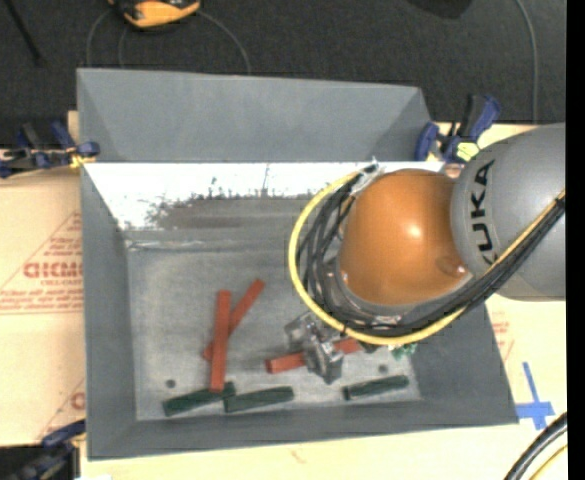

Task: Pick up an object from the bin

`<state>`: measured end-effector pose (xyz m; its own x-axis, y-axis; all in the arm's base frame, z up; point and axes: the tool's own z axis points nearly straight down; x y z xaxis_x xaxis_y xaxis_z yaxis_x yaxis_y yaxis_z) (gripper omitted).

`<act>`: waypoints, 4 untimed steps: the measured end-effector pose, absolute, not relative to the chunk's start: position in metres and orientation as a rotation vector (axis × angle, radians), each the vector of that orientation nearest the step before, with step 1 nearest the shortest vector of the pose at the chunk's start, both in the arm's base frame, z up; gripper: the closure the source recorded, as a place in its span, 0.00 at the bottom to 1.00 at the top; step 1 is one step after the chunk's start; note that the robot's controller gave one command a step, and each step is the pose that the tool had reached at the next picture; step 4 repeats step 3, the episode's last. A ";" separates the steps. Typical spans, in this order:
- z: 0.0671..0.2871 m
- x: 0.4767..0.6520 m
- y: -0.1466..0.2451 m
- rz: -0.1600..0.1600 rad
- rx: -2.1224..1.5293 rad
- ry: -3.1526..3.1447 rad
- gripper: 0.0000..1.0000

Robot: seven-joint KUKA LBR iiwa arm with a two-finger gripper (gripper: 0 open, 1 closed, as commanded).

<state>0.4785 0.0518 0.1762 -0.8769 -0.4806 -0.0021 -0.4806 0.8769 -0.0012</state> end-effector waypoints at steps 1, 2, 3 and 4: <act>0.176 0.479 0.052 -0.001 -0.779 3.041 1.00; 0.229 0.475 0.049 0.001 -0.788 3.045 1.00; 0.253 0.478 0.048 0.001 -0.787 3.044 1.00; 0.253 0.478 0.048 0.001 -0.787 3.044 1.00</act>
Offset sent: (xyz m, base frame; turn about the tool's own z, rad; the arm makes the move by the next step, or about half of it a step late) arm -0.0049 -0.0066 0.1221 -0.0141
